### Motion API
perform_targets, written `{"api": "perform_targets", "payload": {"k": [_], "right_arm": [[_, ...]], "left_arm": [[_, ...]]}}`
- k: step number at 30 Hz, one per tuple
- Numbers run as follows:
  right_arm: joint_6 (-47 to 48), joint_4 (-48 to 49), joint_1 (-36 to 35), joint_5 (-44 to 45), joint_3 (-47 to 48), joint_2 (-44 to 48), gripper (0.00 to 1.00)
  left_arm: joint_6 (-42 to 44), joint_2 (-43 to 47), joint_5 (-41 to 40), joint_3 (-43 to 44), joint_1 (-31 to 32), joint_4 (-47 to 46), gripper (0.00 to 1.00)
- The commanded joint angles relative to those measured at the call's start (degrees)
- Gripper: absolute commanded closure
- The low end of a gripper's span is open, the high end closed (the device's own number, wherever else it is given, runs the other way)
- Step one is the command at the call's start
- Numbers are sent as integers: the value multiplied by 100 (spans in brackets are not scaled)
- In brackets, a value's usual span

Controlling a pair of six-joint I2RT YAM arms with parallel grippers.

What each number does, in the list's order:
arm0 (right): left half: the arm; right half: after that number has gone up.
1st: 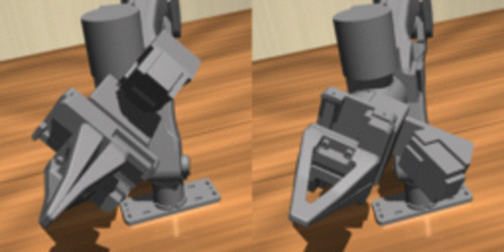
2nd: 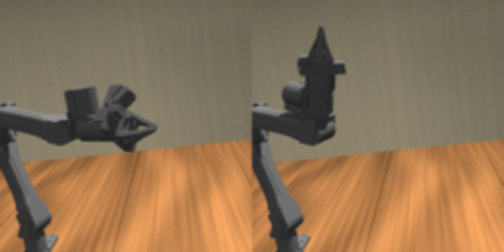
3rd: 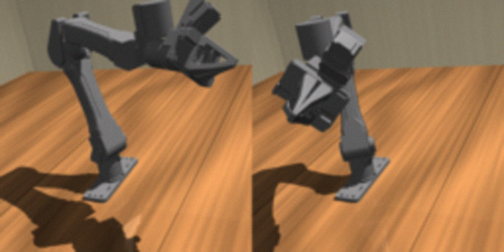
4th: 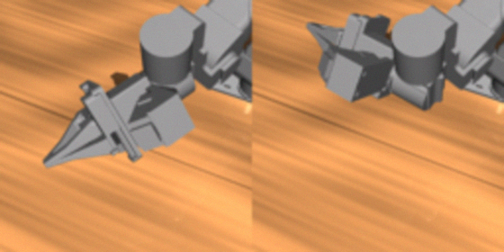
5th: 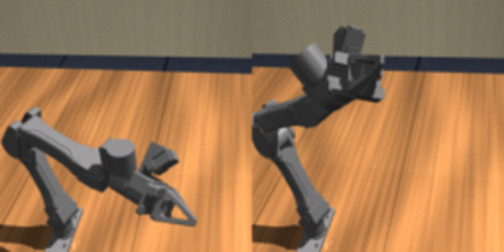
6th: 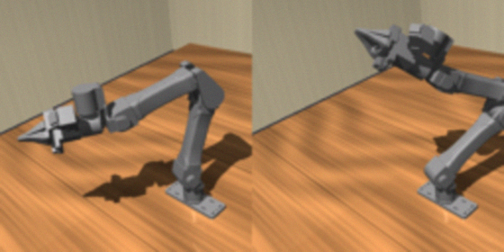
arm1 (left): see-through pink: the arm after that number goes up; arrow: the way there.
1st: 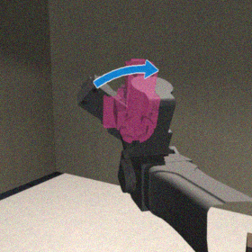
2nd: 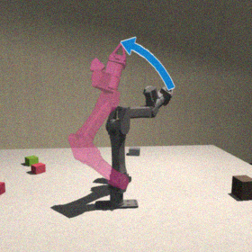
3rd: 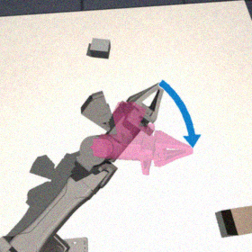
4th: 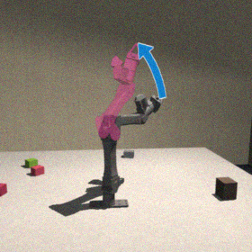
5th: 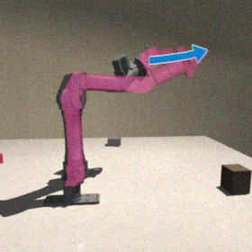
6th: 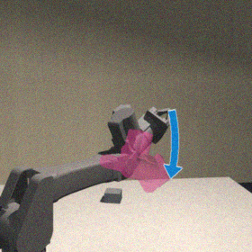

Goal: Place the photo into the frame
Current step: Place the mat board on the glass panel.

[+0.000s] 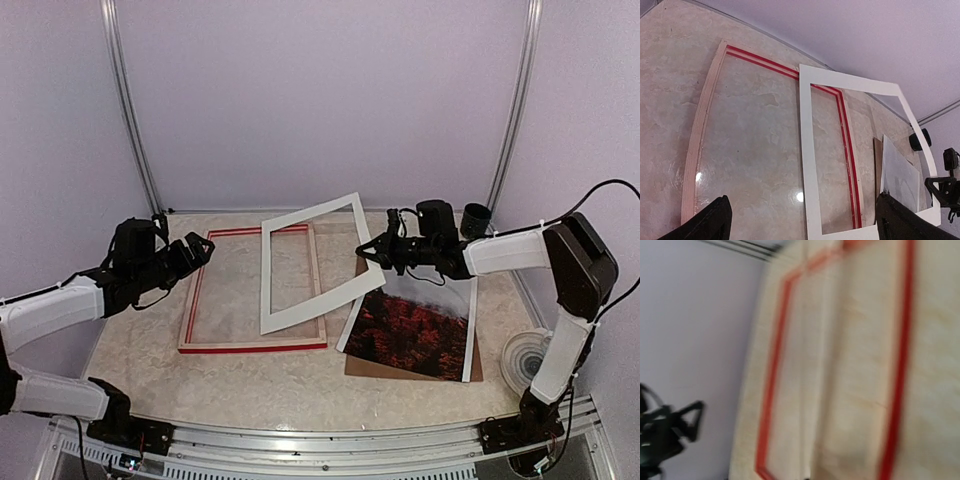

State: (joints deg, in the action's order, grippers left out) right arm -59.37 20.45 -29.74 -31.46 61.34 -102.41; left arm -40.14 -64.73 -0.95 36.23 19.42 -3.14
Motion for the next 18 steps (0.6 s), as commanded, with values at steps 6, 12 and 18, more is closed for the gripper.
{"api": "perform_targets", "payload": {"k": [6,12,18], "right_arm": [[-227,193,-259,267,-239,-135,100],[-248,118,-354,406,-368,-52,100],[-330,154,-418,413,-460,-78,100]], "left_arm": [[-38,-57,3,-138,-41,-44,1],[-55,-173,58,-172,-43,-143,1],[-90,-254,60,-208,-39,-239,1]]}}
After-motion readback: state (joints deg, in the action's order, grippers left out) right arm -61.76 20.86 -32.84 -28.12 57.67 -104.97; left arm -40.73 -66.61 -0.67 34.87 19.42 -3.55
